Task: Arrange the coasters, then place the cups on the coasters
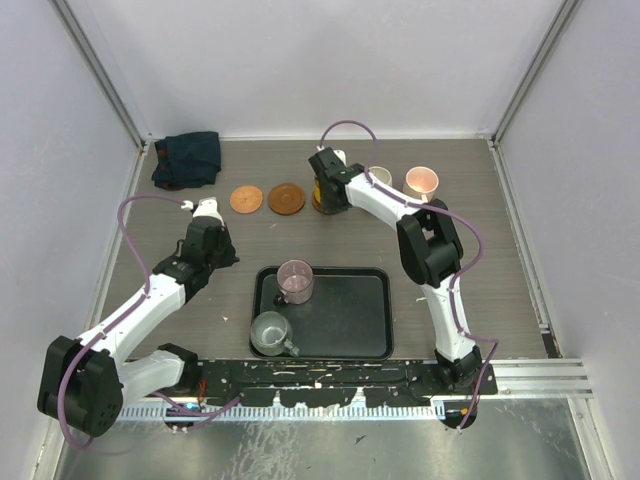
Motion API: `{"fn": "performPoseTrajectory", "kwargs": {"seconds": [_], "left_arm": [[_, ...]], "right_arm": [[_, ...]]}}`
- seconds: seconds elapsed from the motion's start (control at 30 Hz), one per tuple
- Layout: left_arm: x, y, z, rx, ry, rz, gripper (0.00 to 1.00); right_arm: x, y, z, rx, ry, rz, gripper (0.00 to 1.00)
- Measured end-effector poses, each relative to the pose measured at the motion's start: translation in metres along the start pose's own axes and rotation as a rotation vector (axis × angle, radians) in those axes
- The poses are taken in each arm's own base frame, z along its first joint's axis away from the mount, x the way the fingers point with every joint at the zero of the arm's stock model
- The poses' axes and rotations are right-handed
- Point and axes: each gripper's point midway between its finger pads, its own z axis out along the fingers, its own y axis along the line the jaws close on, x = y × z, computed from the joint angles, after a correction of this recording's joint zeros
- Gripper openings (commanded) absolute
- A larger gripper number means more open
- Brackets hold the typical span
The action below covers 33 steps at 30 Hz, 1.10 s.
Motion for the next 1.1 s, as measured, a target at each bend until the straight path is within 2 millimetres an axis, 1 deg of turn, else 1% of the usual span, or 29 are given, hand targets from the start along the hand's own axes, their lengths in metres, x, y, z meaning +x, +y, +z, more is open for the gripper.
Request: {"fn": "performPoseTrajectory", "kwargs": {"seconds": [0.43, 0.47, 0.57, 0.63, 0.77, 0.87, 1.1], "left_arm": [[0.0001, 0.0, 0.0, 0.0, 0.0, 0.0, 0.0], [0.0001, 0.0, 0.0, 0.0, 0.0, 0.0, 0.0], [0.0, 0.0, 0.0, 0.0, 0.0, 0.0, 0.0], [0.0, 0.0, 0.0, 0.0, 0.0, 0.0, 0.0], [0.0, -0.0001, 0.0, 0.0, 0.0, -0.001, 0.0], [0.0001, -0.0002, 0.0, 0.001, 0.0, -0.002, 0.0], [0.0006, -0.0014, -0.0001, 0.007, 0.003, -0.004, 0.0]], "right_arm": [[0.0025, -0.0043, 0.0061, 0.0, 0.016, 0.014, 0.07], [0.0025, -0.0042, 0.0061, 0.0, 0.016, 0.014, 0.08], [0.0026, -0.004, 0.0061, -0.001, 0.016, 0.013, 0.2], [0.0027, -0.0037, 0.006, -0.003, 0.017, 0.013, 0.31], [0.0015, -0.0025, 0.0062, -0.009, 0.013, 0.014, 0.45], [0.0009, -0.0014, 0.0062, -0.012, 0.01, 0.01, 0.49], [0.0017, 0.0031, 0.0054, -0.019, 0.007, 0.001, 0.53]]}}
